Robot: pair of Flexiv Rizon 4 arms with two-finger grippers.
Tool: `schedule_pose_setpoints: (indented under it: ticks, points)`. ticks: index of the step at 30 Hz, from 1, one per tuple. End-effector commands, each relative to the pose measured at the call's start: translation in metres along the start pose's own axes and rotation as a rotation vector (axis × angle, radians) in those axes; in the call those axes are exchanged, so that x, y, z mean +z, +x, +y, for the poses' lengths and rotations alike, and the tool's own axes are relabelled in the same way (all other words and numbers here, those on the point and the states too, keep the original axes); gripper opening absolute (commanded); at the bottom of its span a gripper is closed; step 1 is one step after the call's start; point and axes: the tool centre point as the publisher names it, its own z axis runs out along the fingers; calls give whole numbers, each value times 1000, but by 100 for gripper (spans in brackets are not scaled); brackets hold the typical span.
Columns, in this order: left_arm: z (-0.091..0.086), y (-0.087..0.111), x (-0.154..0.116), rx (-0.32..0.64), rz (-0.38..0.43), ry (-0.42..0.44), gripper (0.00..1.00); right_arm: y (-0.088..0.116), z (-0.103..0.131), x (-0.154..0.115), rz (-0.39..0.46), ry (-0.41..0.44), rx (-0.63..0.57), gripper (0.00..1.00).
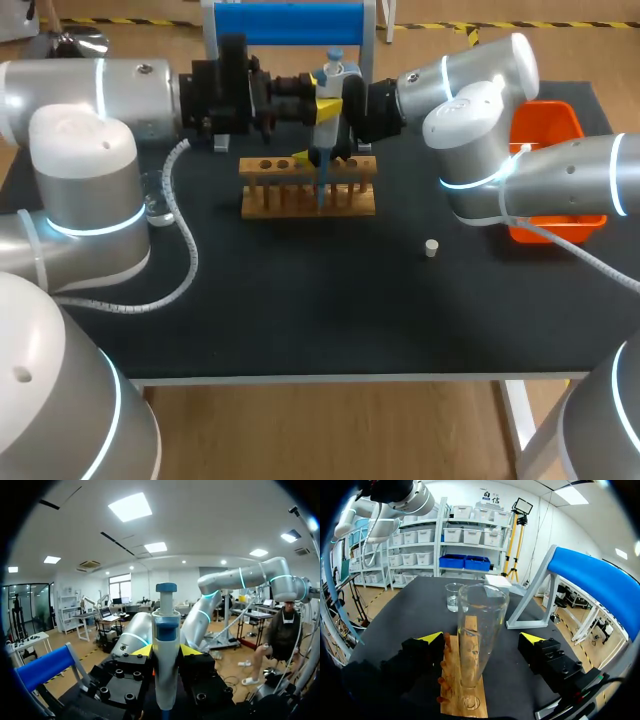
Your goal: Invert the test tube, pick up the pipette, mount the tip to pipette, aspirate from beaker and dispense into the tube, eject the tip, return the pipette, and cap with the stopper.
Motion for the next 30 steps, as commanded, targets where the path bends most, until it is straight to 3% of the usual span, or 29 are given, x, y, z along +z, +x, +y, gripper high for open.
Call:
schedule_pose_setpoints:
  ticks: [1, 24, 30]
  points:
    - [2, 1, 1, 2, 1, 3, 0, 0, 0, 0, 2, 2, 0, 100]
    - [1, 3, 3, 8, 7, 8, 0, 0, 0, 0, 2, 2, 0, 100]
    - [1, 3, 3, 8, 7, 8, 0, 3, 2, -29, -6, -11, -3, 100]
